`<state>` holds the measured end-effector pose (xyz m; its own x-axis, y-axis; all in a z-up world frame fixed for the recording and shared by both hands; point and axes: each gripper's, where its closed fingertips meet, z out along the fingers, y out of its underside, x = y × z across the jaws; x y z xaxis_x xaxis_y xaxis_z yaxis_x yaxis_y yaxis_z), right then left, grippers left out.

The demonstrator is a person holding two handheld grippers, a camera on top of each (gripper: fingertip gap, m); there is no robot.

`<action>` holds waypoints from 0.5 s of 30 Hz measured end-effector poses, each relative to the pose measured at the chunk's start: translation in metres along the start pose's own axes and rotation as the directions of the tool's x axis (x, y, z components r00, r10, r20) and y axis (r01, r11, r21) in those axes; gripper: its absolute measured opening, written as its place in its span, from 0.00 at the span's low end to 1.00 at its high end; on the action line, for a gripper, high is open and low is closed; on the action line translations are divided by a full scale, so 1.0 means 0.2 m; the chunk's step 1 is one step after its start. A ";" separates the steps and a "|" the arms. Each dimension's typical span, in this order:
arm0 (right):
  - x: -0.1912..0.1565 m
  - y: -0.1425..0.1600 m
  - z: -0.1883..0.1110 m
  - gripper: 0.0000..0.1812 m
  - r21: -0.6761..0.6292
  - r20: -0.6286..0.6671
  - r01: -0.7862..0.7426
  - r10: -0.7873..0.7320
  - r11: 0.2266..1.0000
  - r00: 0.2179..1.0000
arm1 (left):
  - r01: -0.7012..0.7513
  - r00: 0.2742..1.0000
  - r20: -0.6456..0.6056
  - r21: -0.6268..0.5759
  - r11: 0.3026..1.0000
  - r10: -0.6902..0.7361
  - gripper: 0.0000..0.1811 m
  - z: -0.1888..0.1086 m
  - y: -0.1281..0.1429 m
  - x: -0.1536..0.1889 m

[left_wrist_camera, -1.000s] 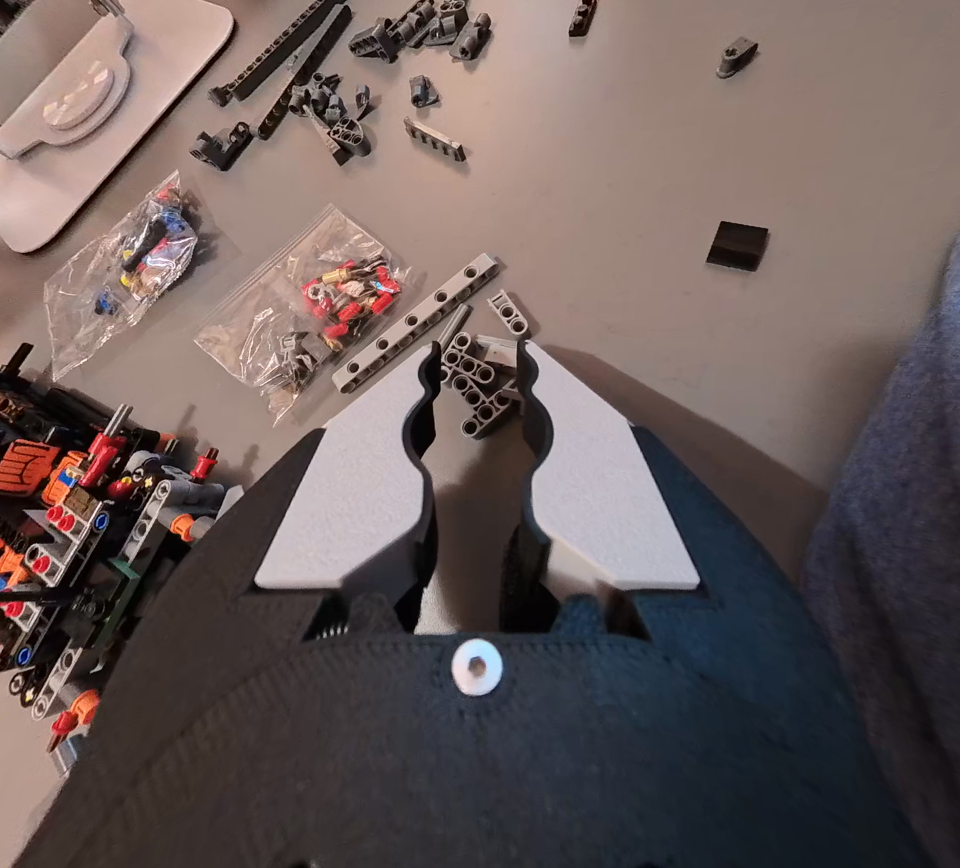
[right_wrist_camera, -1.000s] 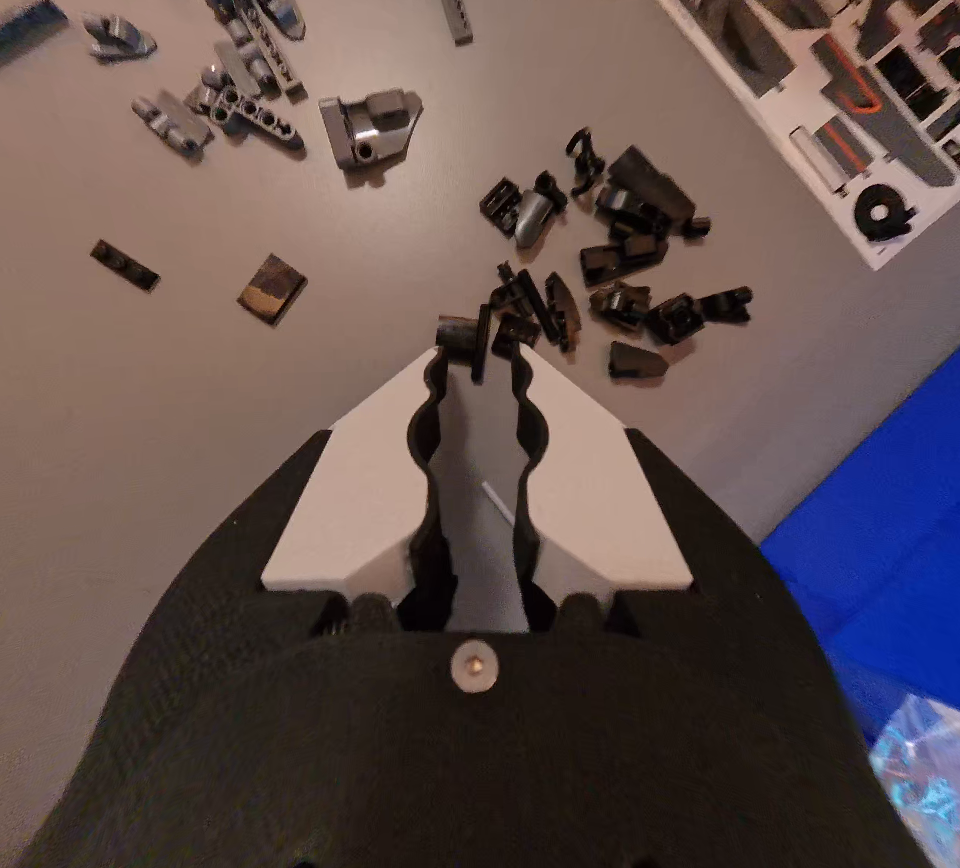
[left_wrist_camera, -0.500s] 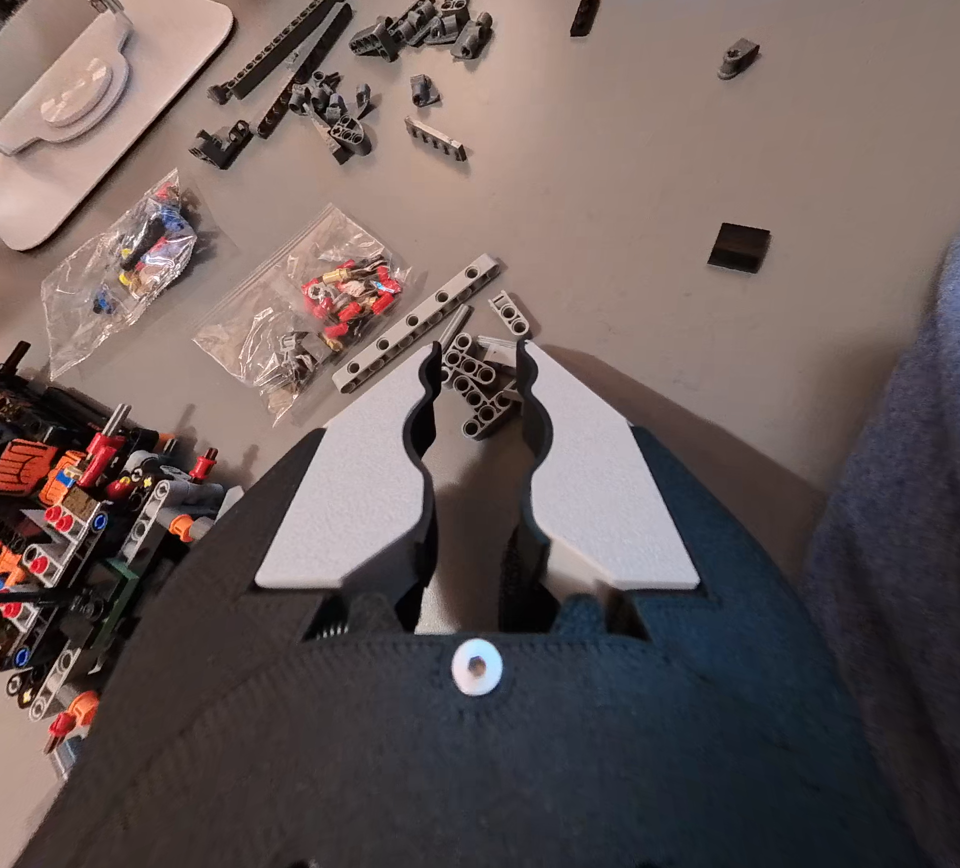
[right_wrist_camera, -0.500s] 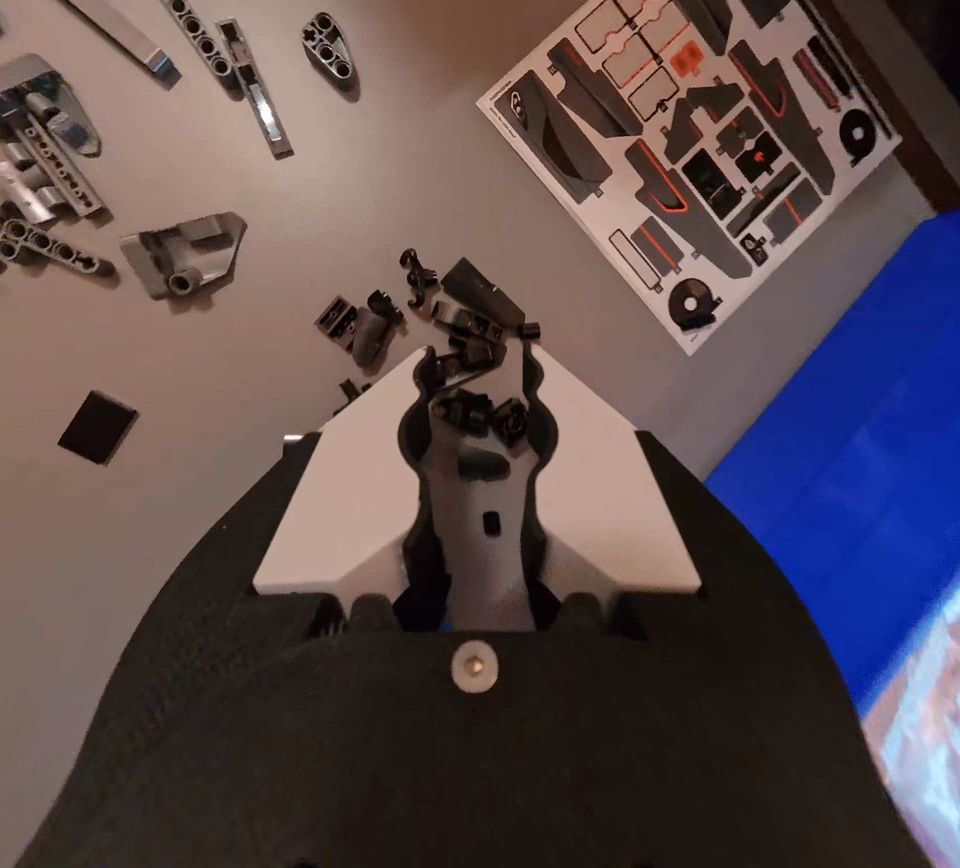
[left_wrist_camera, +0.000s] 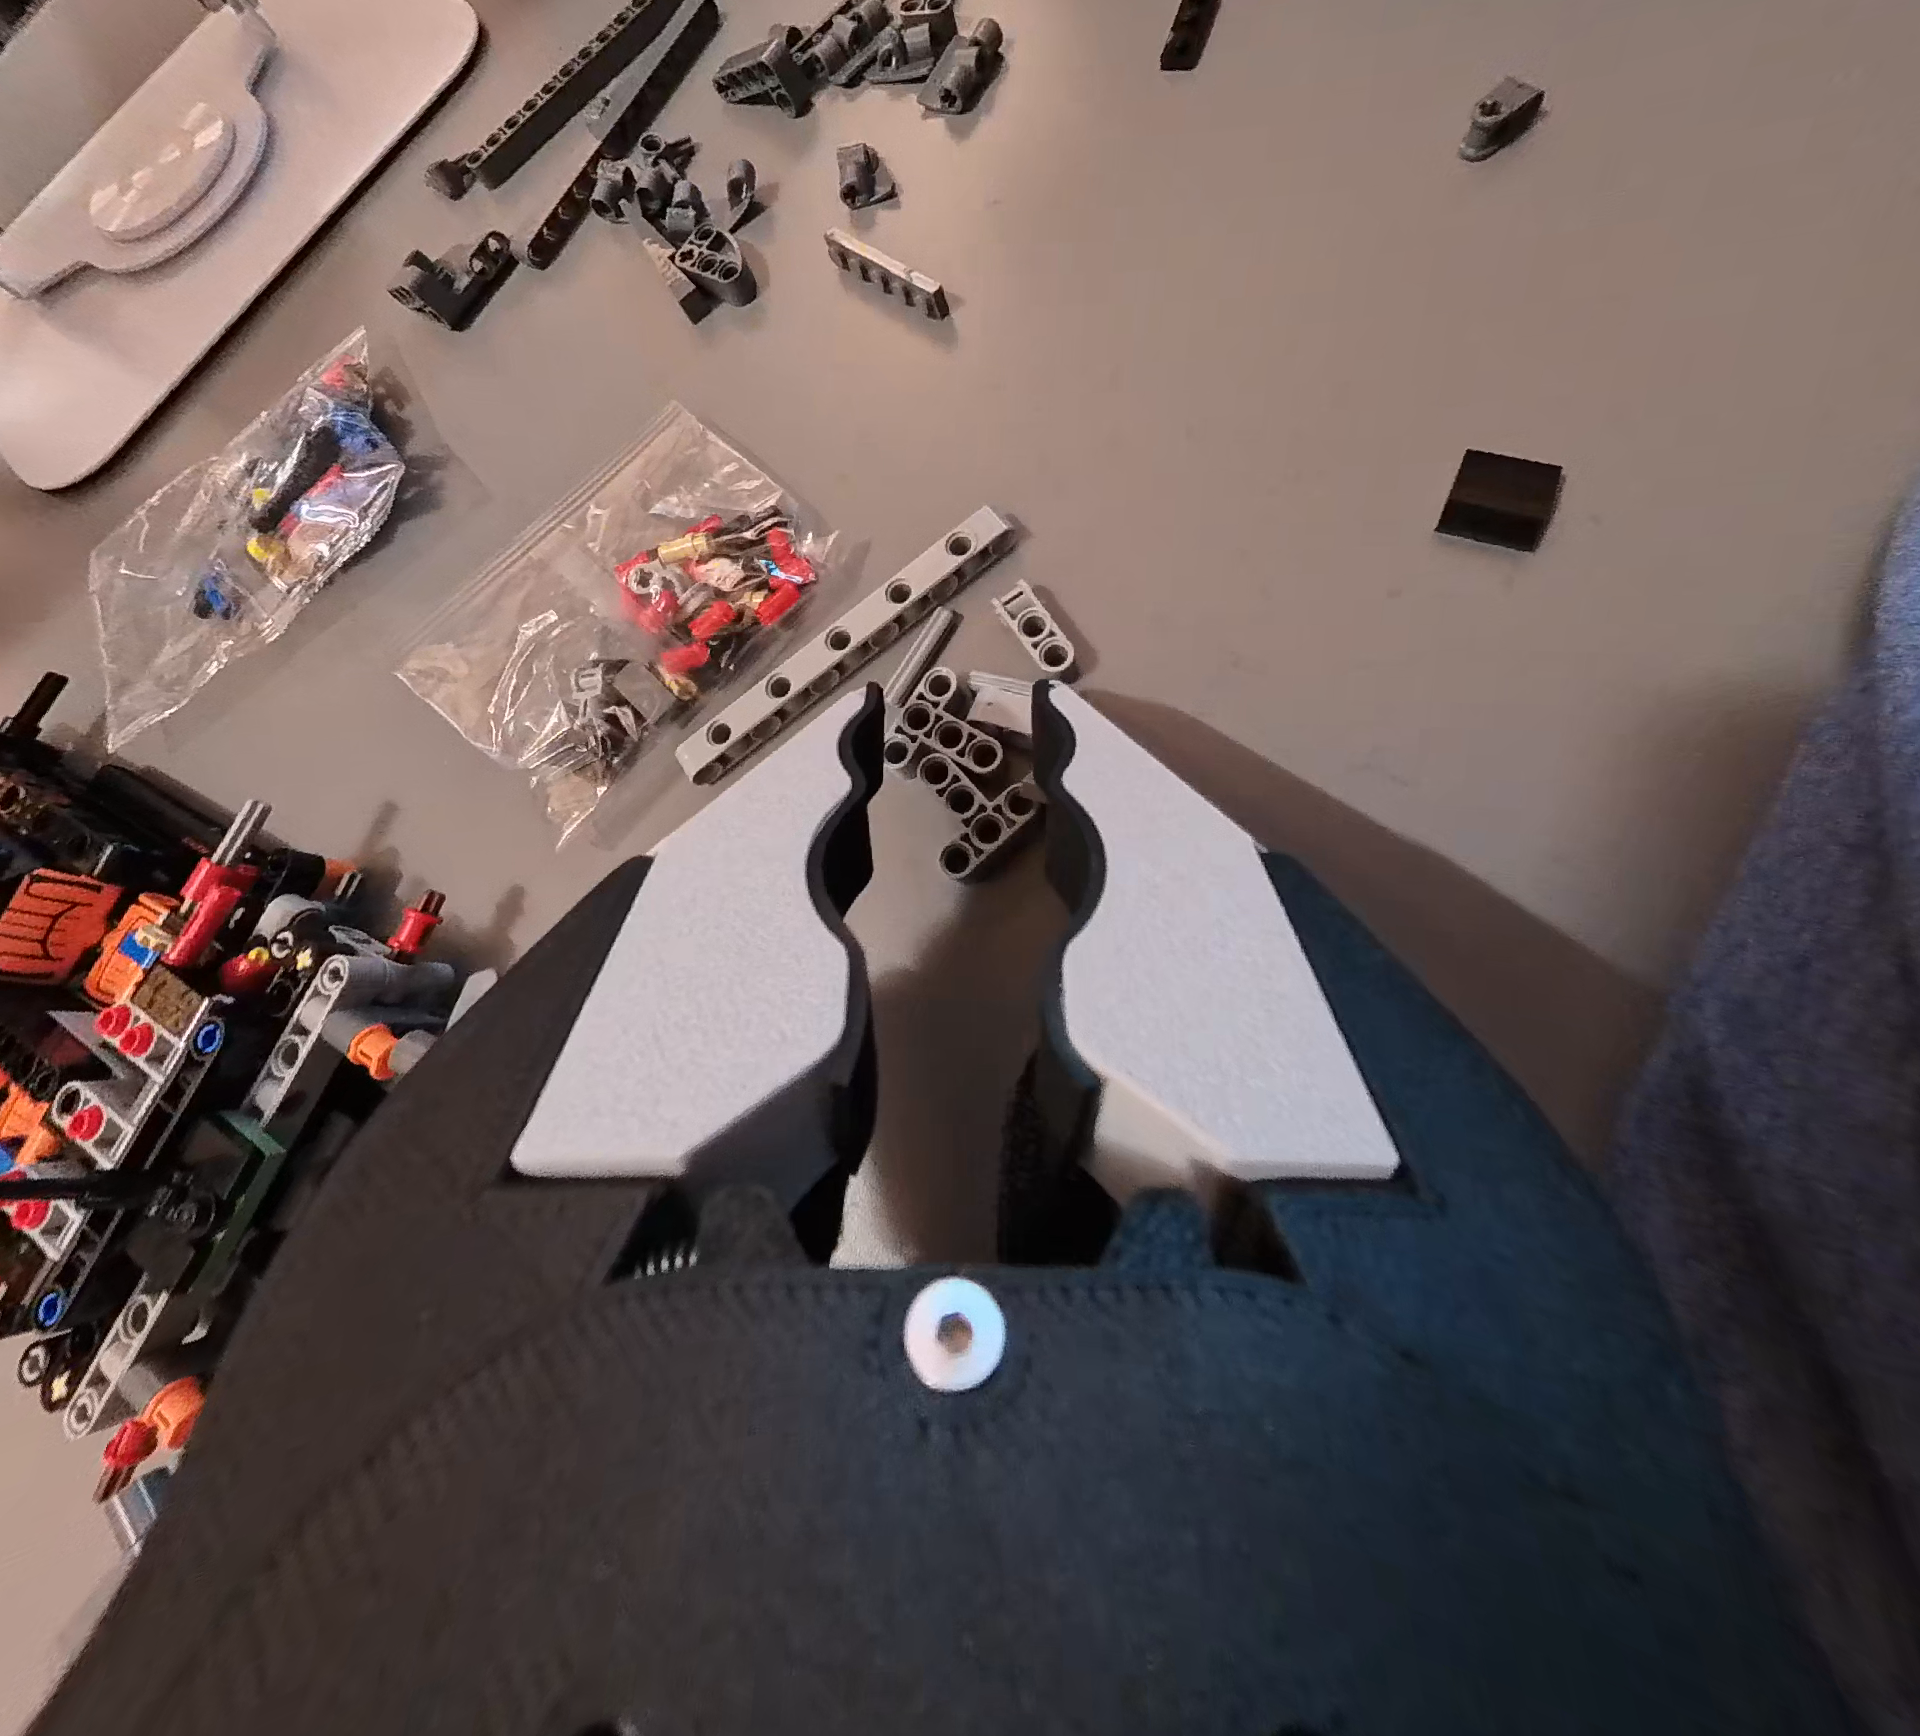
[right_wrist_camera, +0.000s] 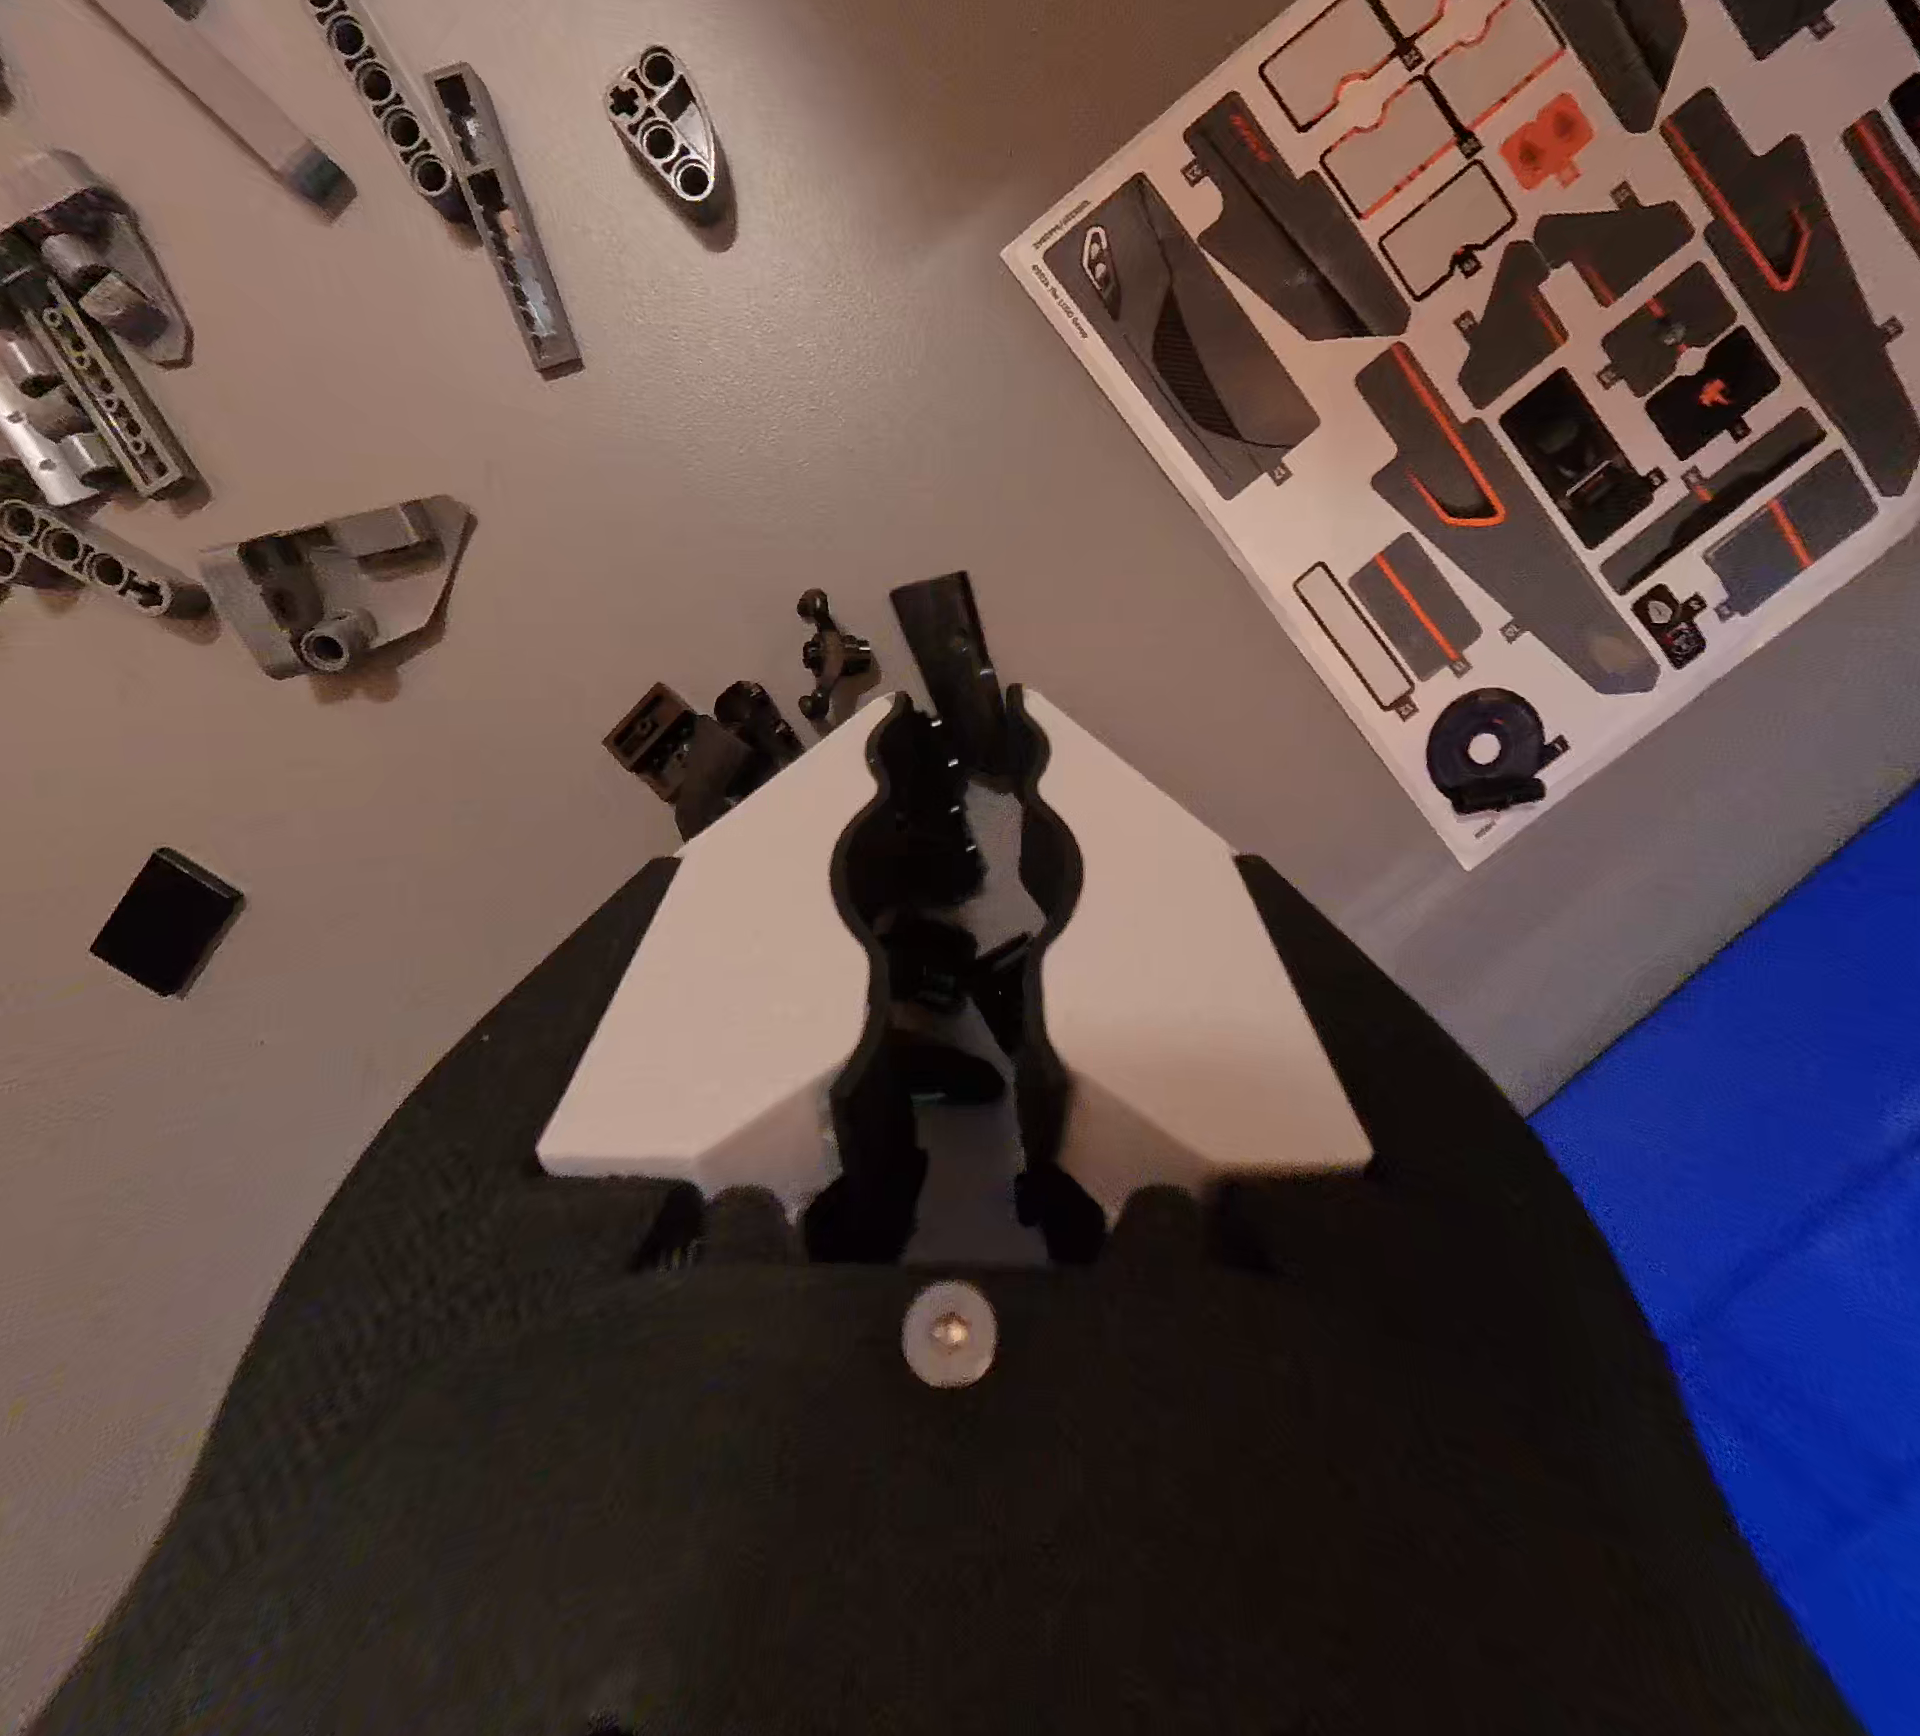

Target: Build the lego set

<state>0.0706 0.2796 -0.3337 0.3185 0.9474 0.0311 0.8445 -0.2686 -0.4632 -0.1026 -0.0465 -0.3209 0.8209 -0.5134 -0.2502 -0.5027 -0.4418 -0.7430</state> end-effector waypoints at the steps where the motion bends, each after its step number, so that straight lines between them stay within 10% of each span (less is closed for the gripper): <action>1: 0.00 0.00 0.00 0.08 -0.001 0.003 0.001 -0.001 1.000 1.000 | 0.000 1.000 0.001 0.000 1.000 0.000 0.14 0.00 0.00 0.00; 15: -0.13 0.03 -0.11 0.00 0.027 0.022 0.033 -0.034 0.999 0.999 | -0.007 1.000 0.010 -0.001 1.000 0.007 0.14 0.00 0.00 0.00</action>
<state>0.0768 0.2495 -0.3170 0.2803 0.9595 0.0274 0.8425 -0.2322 -0.4861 -0.1030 -0.0473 -0.3204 0.8202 -0.5087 -0.2617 -0.5087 -0.4394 -0.7404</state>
